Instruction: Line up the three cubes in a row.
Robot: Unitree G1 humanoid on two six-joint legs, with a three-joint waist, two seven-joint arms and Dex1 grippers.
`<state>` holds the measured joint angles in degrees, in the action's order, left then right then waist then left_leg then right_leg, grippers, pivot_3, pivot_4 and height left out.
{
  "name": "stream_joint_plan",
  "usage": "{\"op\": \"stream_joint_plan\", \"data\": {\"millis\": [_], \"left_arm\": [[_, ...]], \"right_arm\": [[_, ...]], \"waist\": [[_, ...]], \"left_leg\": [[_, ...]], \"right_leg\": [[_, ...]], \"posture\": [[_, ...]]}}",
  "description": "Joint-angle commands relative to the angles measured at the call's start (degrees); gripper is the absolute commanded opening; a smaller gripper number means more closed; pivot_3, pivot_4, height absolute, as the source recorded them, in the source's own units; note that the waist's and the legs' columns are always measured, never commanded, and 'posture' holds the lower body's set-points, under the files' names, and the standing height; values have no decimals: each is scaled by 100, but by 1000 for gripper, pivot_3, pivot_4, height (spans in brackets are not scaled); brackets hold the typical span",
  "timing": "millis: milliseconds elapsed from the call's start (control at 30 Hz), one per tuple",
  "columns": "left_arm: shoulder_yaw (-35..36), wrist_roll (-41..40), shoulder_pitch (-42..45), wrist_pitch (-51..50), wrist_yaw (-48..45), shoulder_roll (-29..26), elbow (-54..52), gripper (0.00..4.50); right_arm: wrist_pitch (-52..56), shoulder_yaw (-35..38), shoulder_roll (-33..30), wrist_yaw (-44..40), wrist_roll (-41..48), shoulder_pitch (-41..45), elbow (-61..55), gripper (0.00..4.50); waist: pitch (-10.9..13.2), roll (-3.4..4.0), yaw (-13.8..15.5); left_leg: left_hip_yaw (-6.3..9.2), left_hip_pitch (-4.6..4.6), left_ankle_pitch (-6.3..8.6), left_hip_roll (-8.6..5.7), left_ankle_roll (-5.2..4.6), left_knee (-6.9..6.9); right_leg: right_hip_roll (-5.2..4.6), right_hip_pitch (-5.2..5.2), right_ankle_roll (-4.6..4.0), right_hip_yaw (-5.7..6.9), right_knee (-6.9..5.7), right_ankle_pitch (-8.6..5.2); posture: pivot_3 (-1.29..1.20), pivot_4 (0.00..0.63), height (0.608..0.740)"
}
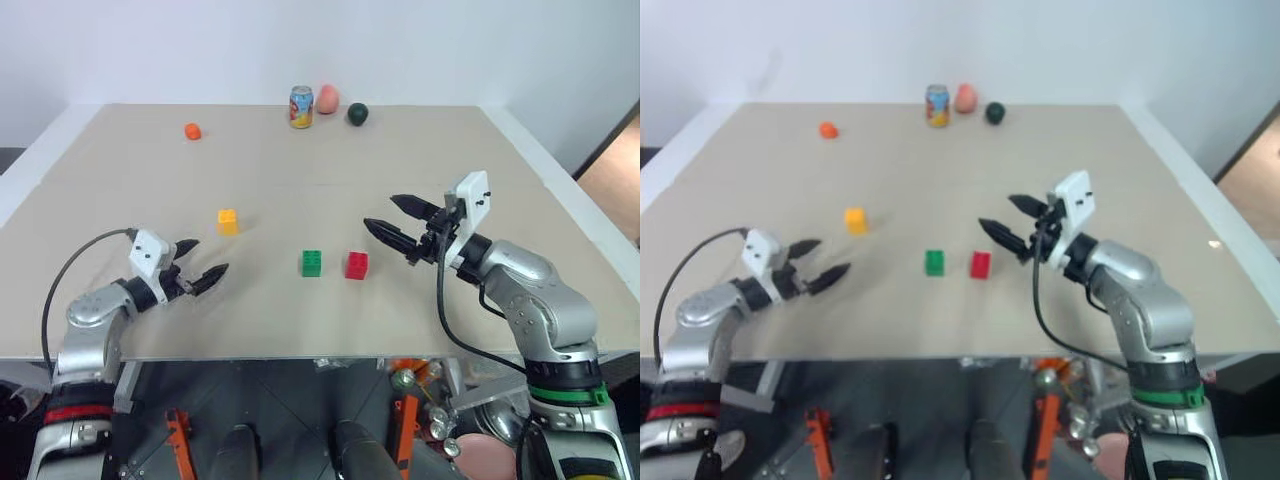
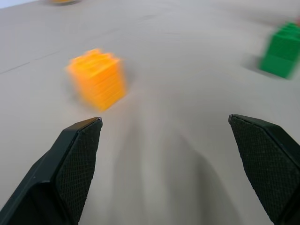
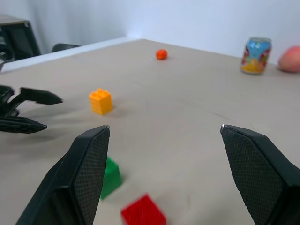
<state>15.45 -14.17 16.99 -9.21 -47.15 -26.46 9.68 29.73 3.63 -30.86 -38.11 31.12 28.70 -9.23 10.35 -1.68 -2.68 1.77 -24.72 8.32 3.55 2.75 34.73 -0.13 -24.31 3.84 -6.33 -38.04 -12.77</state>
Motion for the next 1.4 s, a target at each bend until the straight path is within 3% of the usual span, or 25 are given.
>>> {"op": "stream_joint_plan", "data": {"millis": [33,533,1133,1400], "left_arm": [[263,-30,-147,-248,844,38,-613,4471],[-565,507,1156,171,1253,-35,1093,4471],[-1244,874,1818,-881,2416,781,1173,4471],[-1253,1165,2164,-1057,3246,1031,1691,4471]], "right_arm": [[-270,-80,97,-189,-136,205,160,3916],[-303,84,223,-138,-208,-41,-118,3916],[-128,323,248,138,-78,-359,-555,3916],[-85,386,227,211,-15,-460,-647,3916]], "waist": [[0,0,2],[0,0,-5],[0,0,-8],[0,0,-8]], "left_leg": [[-3,1,0,0,0,0],[-6,1,0,-2,2,-3],[-3,2,0,-4,2,-12],[-2,2,0,-8,2,-11]], "right_leg": [[0,0,0,-2,0,0],[0,0,1,-3,1,-3],[0,-3,13,-3,1,-2],[-2,-1,13,-3,1,-2]], "posture": [[0,150,740],[0,150,740],[0,150,740],[0,150,740]]}}
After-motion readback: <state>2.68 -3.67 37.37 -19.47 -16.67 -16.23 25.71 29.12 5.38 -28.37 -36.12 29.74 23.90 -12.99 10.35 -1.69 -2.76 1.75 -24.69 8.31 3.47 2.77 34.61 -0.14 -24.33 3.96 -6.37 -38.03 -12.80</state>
